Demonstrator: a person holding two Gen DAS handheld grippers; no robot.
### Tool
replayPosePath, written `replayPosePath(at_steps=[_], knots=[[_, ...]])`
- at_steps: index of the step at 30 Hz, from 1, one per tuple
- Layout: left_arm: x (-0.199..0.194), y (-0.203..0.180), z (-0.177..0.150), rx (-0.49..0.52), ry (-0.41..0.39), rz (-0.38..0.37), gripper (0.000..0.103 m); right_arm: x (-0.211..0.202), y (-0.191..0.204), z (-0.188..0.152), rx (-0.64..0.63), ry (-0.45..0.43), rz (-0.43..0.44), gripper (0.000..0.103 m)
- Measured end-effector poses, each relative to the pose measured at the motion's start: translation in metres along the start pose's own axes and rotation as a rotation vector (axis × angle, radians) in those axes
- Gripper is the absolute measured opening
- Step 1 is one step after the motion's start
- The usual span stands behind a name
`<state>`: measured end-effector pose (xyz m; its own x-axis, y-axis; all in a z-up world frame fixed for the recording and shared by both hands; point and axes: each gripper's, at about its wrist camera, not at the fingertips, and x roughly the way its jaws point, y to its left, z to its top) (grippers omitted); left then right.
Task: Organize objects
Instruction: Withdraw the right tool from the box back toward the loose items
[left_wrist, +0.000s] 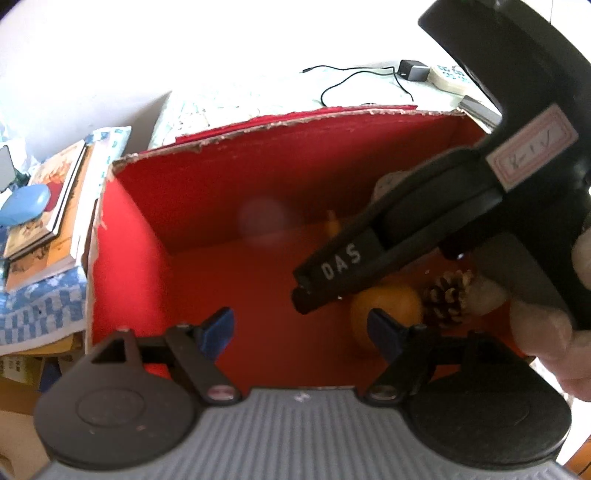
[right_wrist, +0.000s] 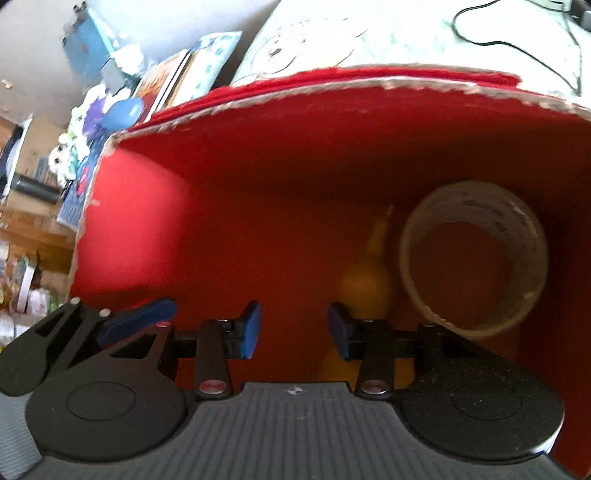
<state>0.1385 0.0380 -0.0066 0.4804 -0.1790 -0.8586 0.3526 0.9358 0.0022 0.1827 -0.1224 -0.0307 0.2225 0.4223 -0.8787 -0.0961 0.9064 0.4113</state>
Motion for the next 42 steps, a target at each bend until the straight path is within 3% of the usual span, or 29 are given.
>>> replayPosePath(at_steps=[10, 16, 26, 35, 42], knots=[[0.003, -0.002, 0.005, 0.012, 0.008, 0.037, 0.082, -0.005, -0.004, -0.005, 0.072, -0.090, -0.039, 0.039], [0.008, -0.005, 0.007, 0.011, 0.018, 0.056, 0.083, -0.006, -0.008, -0.004, 0.083, -0.116, -0.017, 0.039], [0.004, -0.014, 0.010, 0.016, 0.010, 0.093, 0.085, -0.010, 0.007, -0.008, 0.012, -0.207, -0.080, 0.040], [0.016, -0.011, 0.017, -0.012, 0.030, 0.114, 0.085, -0.024, -0.007, -0.020, 0.055, -0.261, -0.074, 0.040], [0.016, -0.018, 0.015, 0.005, 0.020, 0.161, 0.086, -0.024, 0.007, -0.020, 0.050, -0.333, -0.106, 0.041]])
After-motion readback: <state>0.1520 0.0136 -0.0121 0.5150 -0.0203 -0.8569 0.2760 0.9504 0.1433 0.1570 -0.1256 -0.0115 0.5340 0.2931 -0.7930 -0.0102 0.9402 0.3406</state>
